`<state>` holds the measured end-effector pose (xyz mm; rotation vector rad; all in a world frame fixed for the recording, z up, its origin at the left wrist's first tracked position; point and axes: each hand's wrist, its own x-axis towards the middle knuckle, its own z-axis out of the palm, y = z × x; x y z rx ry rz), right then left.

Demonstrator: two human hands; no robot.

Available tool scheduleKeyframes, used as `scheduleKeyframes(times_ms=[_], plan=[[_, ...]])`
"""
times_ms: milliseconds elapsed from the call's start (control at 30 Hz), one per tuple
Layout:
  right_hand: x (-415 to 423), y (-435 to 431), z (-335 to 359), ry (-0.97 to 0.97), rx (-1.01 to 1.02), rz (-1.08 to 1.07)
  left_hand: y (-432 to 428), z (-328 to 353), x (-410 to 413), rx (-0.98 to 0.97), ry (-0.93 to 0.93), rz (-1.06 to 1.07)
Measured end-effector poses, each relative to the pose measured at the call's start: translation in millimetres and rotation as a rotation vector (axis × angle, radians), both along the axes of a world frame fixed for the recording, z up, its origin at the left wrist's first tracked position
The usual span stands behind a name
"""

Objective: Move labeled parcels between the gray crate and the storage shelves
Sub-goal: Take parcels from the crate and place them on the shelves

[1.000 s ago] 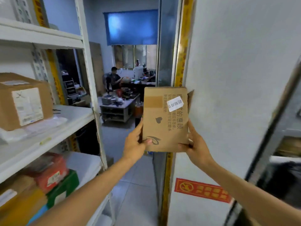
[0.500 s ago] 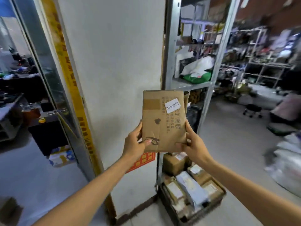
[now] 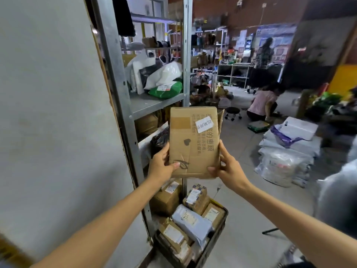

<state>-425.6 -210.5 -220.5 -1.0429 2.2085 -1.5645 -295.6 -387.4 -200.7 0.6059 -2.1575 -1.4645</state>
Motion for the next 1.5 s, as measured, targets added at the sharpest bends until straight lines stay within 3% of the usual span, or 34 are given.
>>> scheduleKeyframes(times_ms=[567, 867, 1167, 1500], plan=[[-172, -41, -54, -0.022, 0.088, -0.377, -80, -63, -254, 0.023, -0.089, -0.389], [-234, -66, -123, -0.174, 0.171, -0.535, -114, -134, -359, 0.026, -0.254, -0.586], [-298, -71, -268, -0.342, 0.259, -0.567, -117, -280, -434, 0.058, -0.442, -0.557], [-360, -80, -522, -0.553, 0.42, -0.462, -116, -538, -474, 0.121, -0.679, -0.439]])
